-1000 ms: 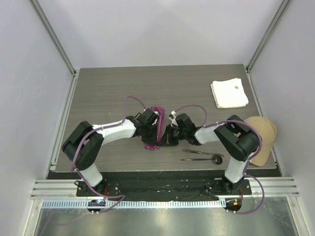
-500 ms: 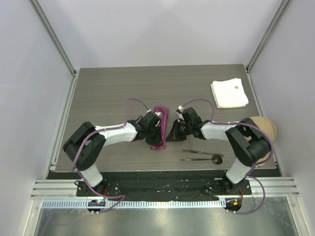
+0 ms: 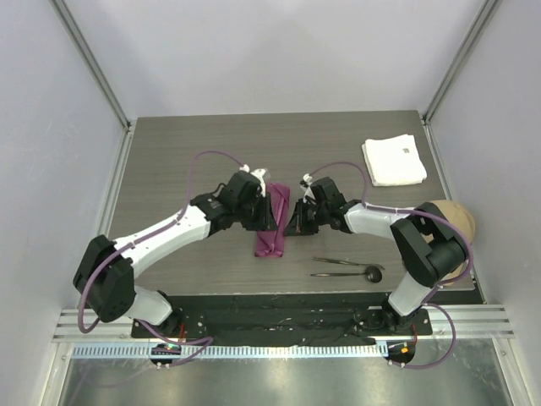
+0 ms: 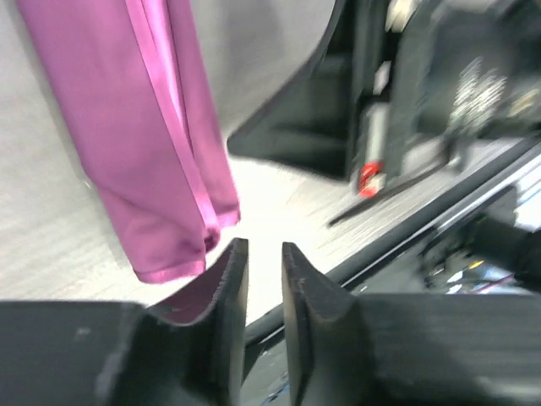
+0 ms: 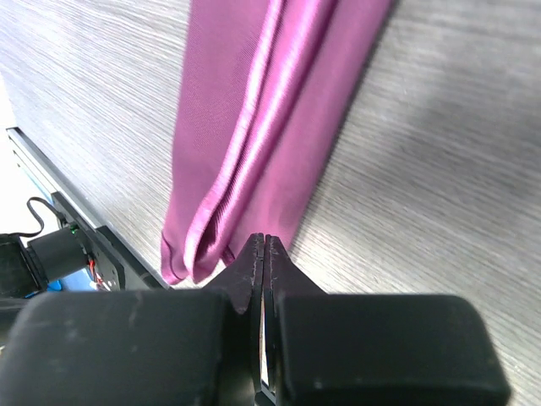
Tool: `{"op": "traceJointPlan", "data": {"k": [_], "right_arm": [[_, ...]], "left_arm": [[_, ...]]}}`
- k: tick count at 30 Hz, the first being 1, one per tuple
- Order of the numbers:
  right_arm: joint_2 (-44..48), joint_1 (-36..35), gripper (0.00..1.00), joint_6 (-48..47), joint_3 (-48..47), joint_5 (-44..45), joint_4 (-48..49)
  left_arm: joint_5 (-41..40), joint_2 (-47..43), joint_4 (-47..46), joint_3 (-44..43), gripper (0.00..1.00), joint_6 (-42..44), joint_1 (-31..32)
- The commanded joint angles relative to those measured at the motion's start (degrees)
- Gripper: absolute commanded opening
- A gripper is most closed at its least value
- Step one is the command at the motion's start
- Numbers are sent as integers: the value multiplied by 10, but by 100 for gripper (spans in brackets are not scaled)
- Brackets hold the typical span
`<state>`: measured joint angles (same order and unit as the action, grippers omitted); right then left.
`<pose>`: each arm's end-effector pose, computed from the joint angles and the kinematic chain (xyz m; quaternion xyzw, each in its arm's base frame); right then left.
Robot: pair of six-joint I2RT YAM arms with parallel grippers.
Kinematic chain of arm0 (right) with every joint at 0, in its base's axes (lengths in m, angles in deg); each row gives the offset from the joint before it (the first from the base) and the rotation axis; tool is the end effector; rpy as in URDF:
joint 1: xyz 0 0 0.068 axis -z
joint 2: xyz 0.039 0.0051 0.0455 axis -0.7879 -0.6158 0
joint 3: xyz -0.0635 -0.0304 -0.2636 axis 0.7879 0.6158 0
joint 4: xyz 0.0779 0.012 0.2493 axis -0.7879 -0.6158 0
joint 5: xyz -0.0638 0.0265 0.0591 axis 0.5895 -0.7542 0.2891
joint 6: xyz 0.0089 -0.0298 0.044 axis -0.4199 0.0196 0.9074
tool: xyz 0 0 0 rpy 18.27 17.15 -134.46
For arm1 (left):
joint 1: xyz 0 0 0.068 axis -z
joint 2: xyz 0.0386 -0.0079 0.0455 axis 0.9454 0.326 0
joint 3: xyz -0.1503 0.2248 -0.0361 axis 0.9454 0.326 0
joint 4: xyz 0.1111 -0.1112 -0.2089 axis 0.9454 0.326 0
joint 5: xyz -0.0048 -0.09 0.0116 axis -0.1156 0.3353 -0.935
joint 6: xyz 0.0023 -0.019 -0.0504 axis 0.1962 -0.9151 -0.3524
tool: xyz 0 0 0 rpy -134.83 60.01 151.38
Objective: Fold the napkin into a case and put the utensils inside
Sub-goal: Smooth out the smaller rectangle-folded napkin at the center of the board.
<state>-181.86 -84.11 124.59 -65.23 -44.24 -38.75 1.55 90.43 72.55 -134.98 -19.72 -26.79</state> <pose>0.2624 0.1829 0.1508 -0.0430 0.9144 0.3660 0.1676 0.2154 -0.2162 0.2434 0.0625 0.9319 -0.2831 0.2179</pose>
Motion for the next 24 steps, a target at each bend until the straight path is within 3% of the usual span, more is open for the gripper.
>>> {"op": "traceJointPlan", "data": {"k": [1,6,10,24], "right_arm": [[-1,5,2,-19,-25,-10,-2],[-13,5,1,-10,-19,-23,12],[-16,0,1,8,4,-39,41],[-59,-24,1,63,83,-29,159]], "left_arm": [[15,-3,27,-41,22,23,-44],[20,72,30,-79,9,48,-71],[41,116,-24,-49,4,31,-66],[27,189,-108,2,1,-3,-12]]}}
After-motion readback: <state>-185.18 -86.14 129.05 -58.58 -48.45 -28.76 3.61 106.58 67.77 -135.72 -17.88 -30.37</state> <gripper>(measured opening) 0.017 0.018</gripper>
